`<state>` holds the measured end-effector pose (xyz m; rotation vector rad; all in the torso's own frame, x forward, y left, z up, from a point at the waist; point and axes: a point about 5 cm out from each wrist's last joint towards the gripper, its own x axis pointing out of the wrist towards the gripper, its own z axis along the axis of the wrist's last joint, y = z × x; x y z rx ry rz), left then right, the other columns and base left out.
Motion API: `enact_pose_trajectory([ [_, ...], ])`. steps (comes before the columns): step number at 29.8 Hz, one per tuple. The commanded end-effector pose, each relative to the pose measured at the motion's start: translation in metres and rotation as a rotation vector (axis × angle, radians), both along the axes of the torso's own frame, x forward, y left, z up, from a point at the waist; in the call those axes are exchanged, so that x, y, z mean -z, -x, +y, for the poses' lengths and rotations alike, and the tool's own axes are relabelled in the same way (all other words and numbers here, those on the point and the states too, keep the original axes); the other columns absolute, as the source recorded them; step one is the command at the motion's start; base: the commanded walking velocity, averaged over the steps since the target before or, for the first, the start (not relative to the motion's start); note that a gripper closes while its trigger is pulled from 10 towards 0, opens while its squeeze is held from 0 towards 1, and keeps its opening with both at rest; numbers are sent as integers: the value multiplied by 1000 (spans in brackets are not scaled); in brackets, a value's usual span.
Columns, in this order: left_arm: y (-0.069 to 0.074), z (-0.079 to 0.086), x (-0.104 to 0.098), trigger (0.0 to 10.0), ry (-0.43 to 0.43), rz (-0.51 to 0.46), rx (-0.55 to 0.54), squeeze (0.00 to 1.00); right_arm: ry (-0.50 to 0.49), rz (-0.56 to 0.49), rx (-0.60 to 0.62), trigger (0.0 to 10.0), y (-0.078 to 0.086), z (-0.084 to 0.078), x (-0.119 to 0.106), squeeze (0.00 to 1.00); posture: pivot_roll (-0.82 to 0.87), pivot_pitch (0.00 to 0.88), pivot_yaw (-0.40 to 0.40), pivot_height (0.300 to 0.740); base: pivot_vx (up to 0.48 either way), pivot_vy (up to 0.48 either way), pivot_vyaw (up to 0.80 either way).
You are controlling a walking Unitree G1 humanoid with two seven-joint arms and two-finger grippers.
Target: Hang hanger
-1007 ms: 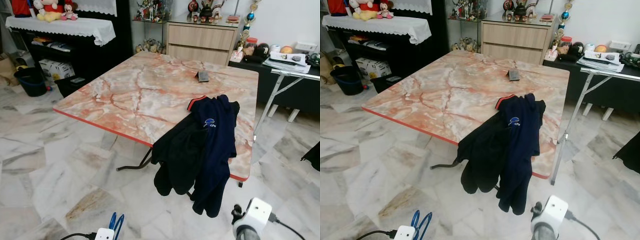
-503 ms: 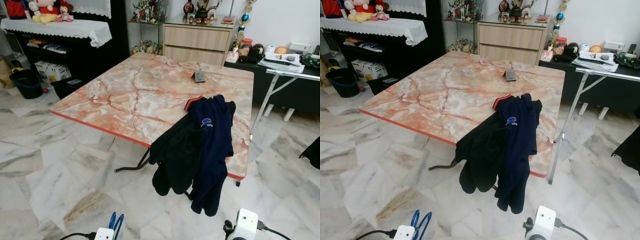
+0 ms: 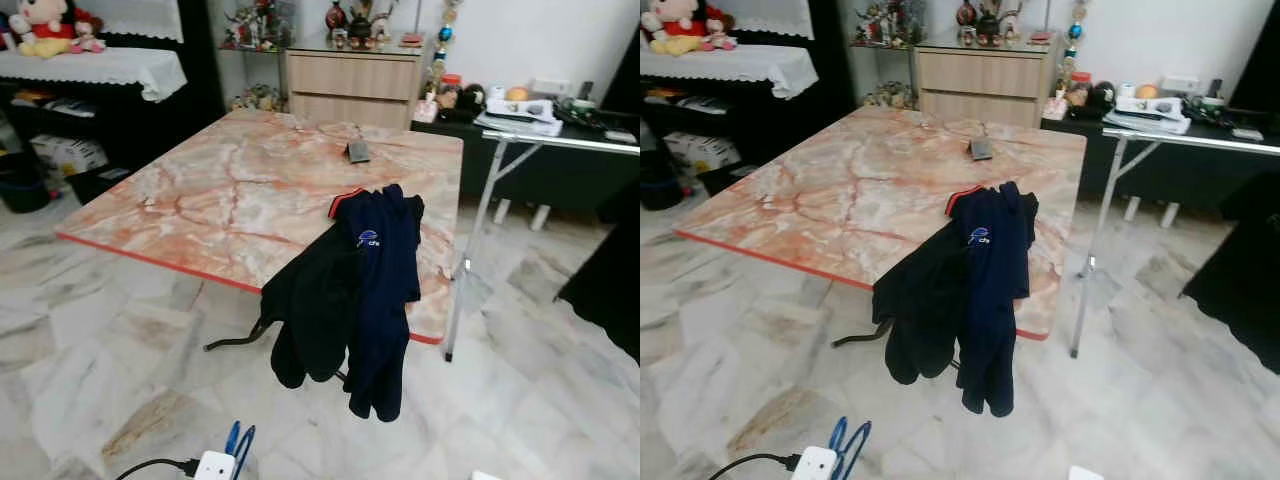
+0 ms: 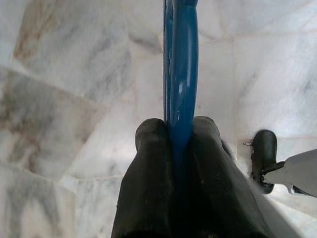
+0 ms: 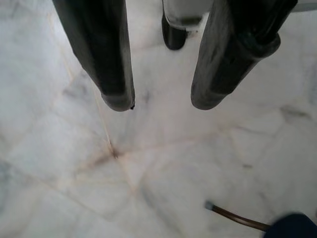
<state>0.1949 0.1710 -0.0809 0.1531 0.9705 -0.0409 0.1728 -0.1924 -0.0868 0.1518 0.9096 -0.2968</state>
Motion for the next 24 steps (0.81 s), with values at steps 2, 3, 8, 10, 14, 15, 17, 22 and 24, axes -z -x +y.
enact_pose_trajectory([
  [2, 3, 4, 1, 10000, -16, 18, 8, 0, -15, -26, -4, 10000, -6, 5, -2, 0, 25, 0, 25, 740, 0, -384, 0],
  [3, 3, 4, 2, 10000, -16, 19, 9, 0, -15, -27, -4, 10000, -7, 5, -3, 0, 25, 0, 25, 740, 0, -382, 0],
  [8, 4, 4, 2, 10000, -15, 19, 14, 0, -15, -25, -3, 10000, -6, 5, -2, 0, 24, 0, 26, 740, 0, -382, 0],
  [10, 4, 3, 2, 10000, -15, 19, 15, 0, -16, -24, -3, 10000, -6, 5, -2, 0, 24, 0, 26, 740, 0, -375, 0],
  [14, 3, 3, 2, 10000, -14, 18, 16, 0, -20, -18, 16, 10000, -4, 4, -1, 0, 26, 0, 23, 740, 0, -376, 0],
  [15, 3, 3, 2, 10000, -14, 18, 16, 0, -20, -18, 16, 10000, -4, 4, -1, 0, 26, 0, 23, 740, 0, -379, 0],
  [17, 3, 3, 2, 10000, -13, 18, 14, 0, -30, -11, 27, 10000, -3, 3, 0, 0, 26, 0, 23, 740, 0, -373, 0],
  [22, 3, 3, 1, 10000, -12, 17, 12, 0, -42, -3, 52, 10000, -1, 1, 0, 0, 28, 0, 22, 740, 0, -375, -680],
  [24, 2, 3, 1, 10000, -12, 16, 11, 0, -36, -7, 48, 10000, -2, 1, 0, 0, 28, 0, 22, 740, 0, -371, -394],
])
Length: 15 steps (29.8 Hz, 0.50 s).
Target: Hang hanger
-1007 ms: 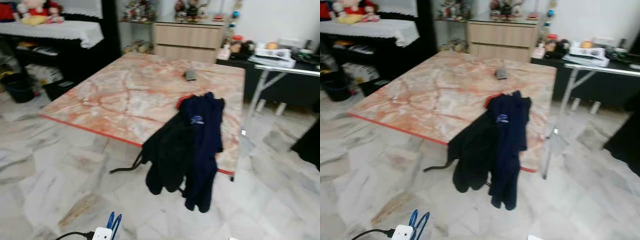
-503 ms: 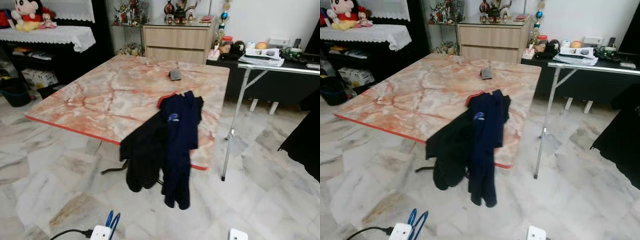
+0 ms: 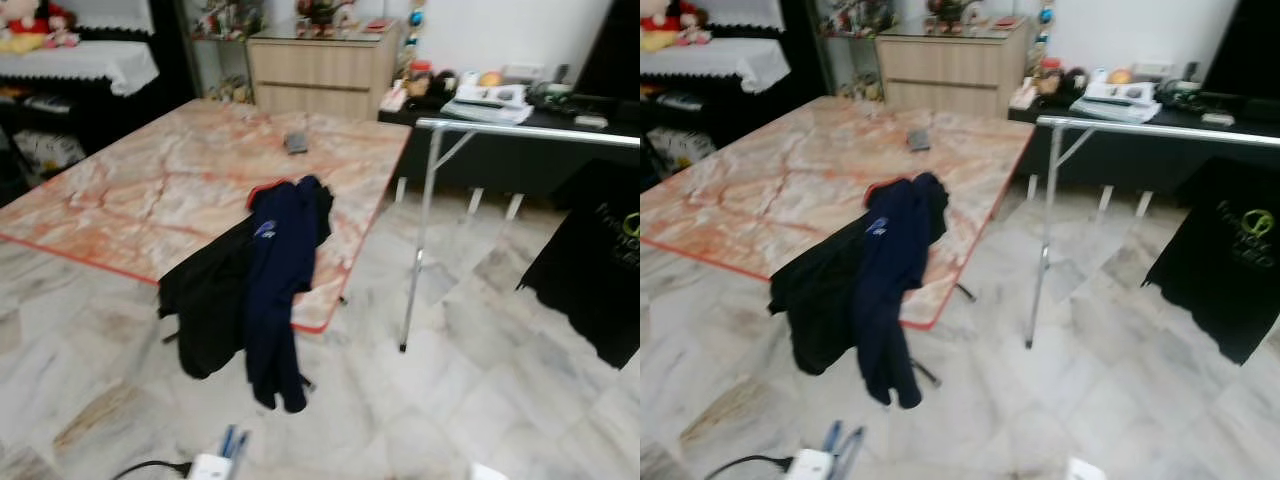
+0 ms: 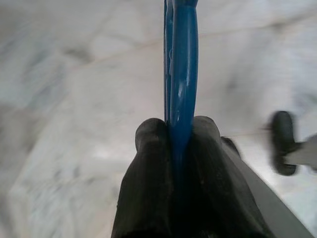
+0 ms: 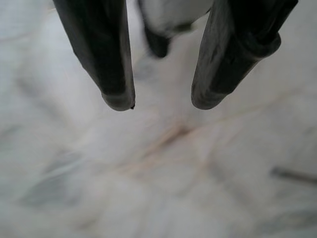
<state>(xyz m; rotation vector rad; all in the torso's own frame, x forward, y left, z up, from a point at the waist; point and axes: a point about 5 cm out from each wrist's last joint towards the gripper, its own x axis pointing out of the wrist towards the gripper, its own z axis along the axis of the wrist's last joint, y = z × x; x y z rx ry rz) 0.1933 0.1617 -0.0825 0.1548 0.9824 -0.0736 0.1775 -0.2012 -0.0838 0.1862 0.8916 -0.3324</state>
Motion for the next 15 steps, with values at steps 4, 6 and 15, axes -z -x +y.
enact_pose_trajectory([
  [4, 1, 12, 0, 10000, -24, 1, -17, 0, -26, 6, 9, 10000, 3, 9, 3, 0, 28, 0, 22, 740, 0, -368, 0],
  [6, 0, 12, -1, 10000, -24, 0, -18, 0, -28, 8, 12, 10000, 3, 10, 3, 0, 27, 0, 23, 740, 0, -366, 0],
  [15, 0, 11, -1, 10000, -22, -3, -20, 0, -36, 9, 20, 10000, 3, 9, 3, 0, 27, 0, 18, 740, 0, -360, 0],
])
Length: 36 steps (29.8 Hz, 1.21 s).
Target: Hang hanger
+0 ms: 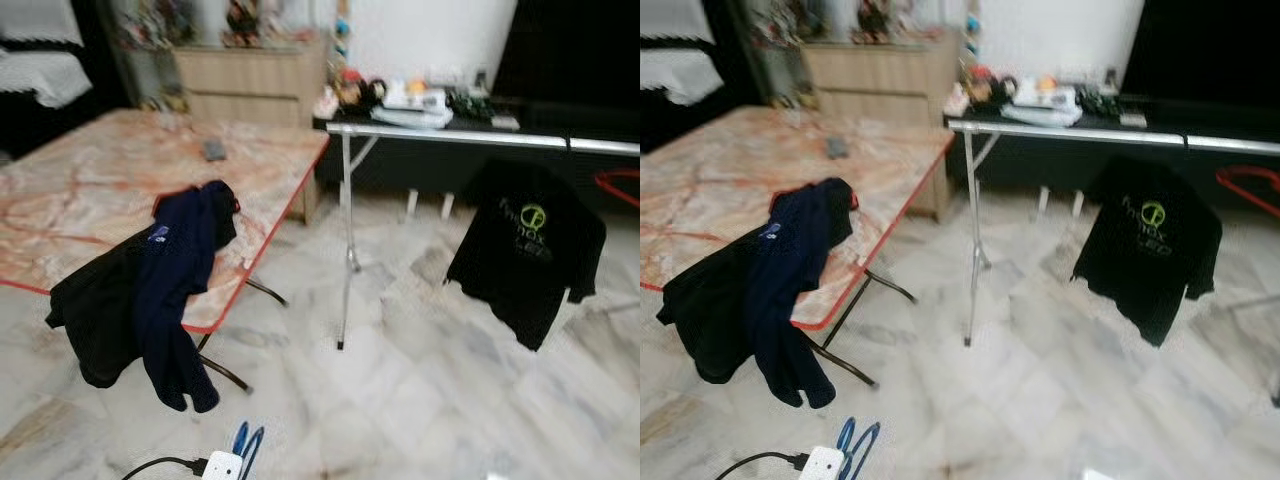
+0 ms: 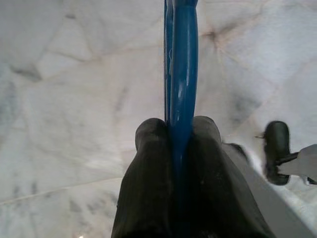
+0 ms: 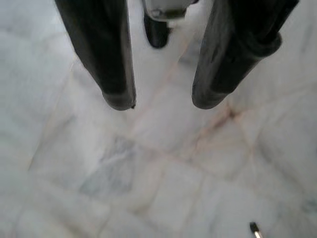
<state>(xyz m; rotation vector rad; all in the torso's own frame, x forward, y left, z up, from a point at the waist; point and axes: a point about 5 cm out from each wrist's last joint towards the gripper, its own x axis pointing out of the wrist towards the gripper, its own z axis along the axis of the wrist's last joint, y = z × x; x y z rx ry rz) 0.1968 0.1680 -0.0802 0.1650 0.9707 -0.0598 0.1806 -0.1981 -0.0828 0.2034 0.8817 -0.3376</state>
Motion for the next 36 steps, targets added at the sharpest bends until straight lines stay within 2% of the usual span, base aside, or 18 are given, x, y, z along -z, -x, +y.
enact_pose_trajectory([
  [1, 3, 5, 1, 10000, -7, 9, -15, 0, -25, 20, 8, 10000, 6, 6, 4, 0, 26, 0, 19, 740, 0, -364, 0],
  [5, 3, 5, 1, 10000, -6, 10, -13, 0, -32, 24, 13, 10000, 6, 6, 4, 0, 13, 0, 28, 740, 0, -362, -255],
  [13, 3, 6, 1, 10000, -10, 9, -12, 0, -39, 29, 0, 10000, 7, 8, 5, 0, 14, 0, 29, 740, 0, -254, -760],
  [24, 2, 5, 1, 10000, -17, 3, -9, 0, -42, -23, -9, 10000, -7, 9, -2, 0, 21, 0, 25, 740, 0, 0, 0],
  [25, 1, 6, 0, 10000, -44, 0, 18, 0, -41, -48, -28, 10000, -14, 10, -5, 0, 21, 0, 25, 740, 0, 0, 0],
  [28, 1, 6, 0, 10000, -64, 0, 46, 0, -40, -68, -50, 10000, -20, 12, -9, 0, 21, 0, 27, 740, 0, 0, 0],
  [30, -2, 7, -2, 10000, -139, -6, 132, 0, -27, -100, -86, 10000, -28, 13, -13, 0, 24, 0, 26, 740, 0, 0, 0],
  [31, -2, 7, -2, 10000, -142, -13, 131, 0, -24, -112, -95, 10000, -31, 13, -15, 0, 26, 0, 25, 740, 0, 0, 0],
  [34, -3, 8, -3, 10000, -160, -32, 117, 0, 9, -148, -185, 10000, -42, 15, -22, 0, 28, 0, 24, 740, 0, 0, 0],
  [36, -4, 8, -3, 10000, -186, -37, 131, 0, 39, -170, -315, 10000, -50, 19, -27, 0, 28, 0, 22, 740, 0, 0, 0],
])
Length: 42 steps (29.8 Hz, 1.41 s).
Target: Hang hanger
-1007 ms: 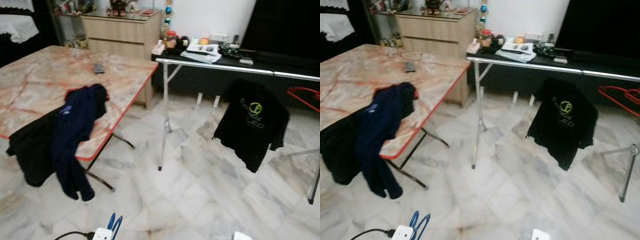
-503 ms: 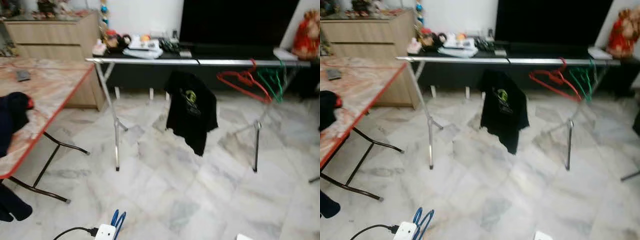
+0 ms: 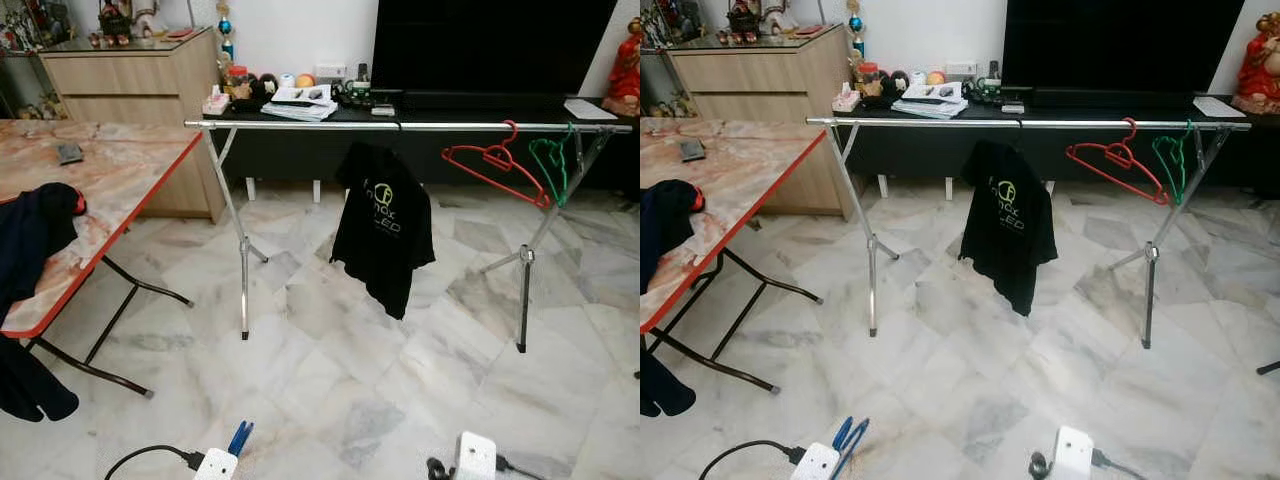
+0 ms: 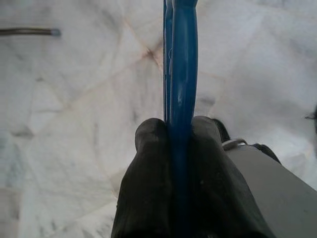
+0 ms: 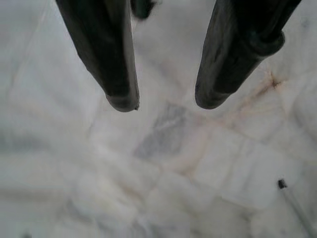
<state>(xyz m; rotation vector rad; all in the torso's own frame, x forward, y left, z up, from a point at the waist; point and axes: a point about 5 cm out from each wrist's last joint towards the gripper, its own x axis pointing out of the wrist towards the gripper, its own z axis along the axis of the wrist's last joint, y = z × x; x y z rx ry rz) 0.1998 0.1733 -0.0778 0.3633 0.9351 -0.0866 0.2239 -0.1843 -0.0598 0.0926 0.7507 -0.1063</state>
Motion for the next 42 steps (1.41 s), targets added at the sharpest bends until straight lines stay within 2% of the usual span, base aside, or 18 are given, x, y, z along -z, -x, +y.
enact_pose_trajectory([
  [1, -1, 3, -1, 10000, -34, -10, 20, 0, 23, -34, -104, 10000, -8, 7, -5, 0, 28, 0, 22, 740, 0, 0, 0],
  [5, -4, 0, -3, 10000, -43, -32, 102, 0, 56, -91, -320, 10000, -21, 16, -16, 0, 25, 0, 24, 740, 0, 0, 0],
  [6, -17, 17, -13, 10000, -54, -64, 148, 0, 61, -106, -446, 10000, -25, 23, -19, 0, 22, 0, 26, 740, 0, 0, 0],
  [7, -25, 31, -21, 10000, -60, -86, 160, 0, 66, -110, -486, 10000, -26, 25, -20, 0, 22, 0, 26, 740, 0, 0, 0],
  [8, -37, 46, -32, 10000, -88, -102, 225, 0, 96, -123, -605, 10000, -28, 30, -23, 0, 19, 0, 27, 740, 0, 0, 0],
  [11, -44, 45, -38, 10000, -128, -115, 314, 0, 135, -152, -784, 10000, -32, 36, -29, 0, 19, 0, 28, 740, 0, 0, 0],
  [13, -48, 46, -41, 10000, -160, -137, 323, 0, 176, -162, -835, 10000, -34, 36, -32, 0, 21, 0, 27, 740, 0, 0, 0],
  [16, -60, 46, -52, 10000, -138, -185, 345, 0, 200, -209, -931, 10000, -43, 36, -43, 0, 24, 0, 24, 740, 0, 0, 0],
  [18, -66, 45, -57, 10000, -112, -186, 398, 0, 173, -221, -1009, 10000, -44, 39, -46, 0, 25, 0, 23, 740, 0, 0, 0],
  [19, -66, 45, -57, 10000, -112, -186, 398, 0, 173, -221, -1009, 10000, -44, 39, -46, 0, 25, 0, 23, 740, 0, 0, 0],
  [20, -69, 41, -60, 10000, -70, -131, 519, 0, 97, -214, -1137, 10000, -41, 45, -50, 0, 27, 0, 21, 740, 0, 0, 0],
  [22, -68, 37, -60, 10000, -78, -95, 622, 0, 44, -191, -1228, 10000, -37, 49, -50, 0, 27, 0, 20, 740, 0, 0, 0],
  [24, -69, 33, -62, 10000, -63, -65, 718, 0, -37, -111, -1414, 10000, -27, 51, -49, 0, 26, 0, 18, 740, 0, 0, 0],
  [25, -69, 32, -63, 10000, -56, -62, 732, 0, -52, -91, -1449, 10000, -26, 51, -49, 0, 23, 0, 17, 740, 0, 0, 0],
  [30, -71, 28, -66, 10000, -48, -10, 843, 0, -83, -32, -1560, 10000, -22, 49, -51, 0, 32, 0, 8, 740, 0, 0, 0],
  [31, -72, 27, -69, 10000, -33, 14, 889, 0, -69, -36, -1559, 10000, -26, 48, -53, 0, 36, 0, 5, 740, 0, 0, 0],
  [38, -80, 21, -84, 10000, 36, 45, 1026, 0, -27, -125, -1519, 10000, -42, 55, -66, 0, 47, 0, -6, 740, 0, 0, 0],
  [42, -85, 21, -94, 10000, 64, 73, 1101, 0, 14, -133, -1548, 10000, -43, 59, -67, 0, 50, 0, -10, 740, 0, 0, 0],
])
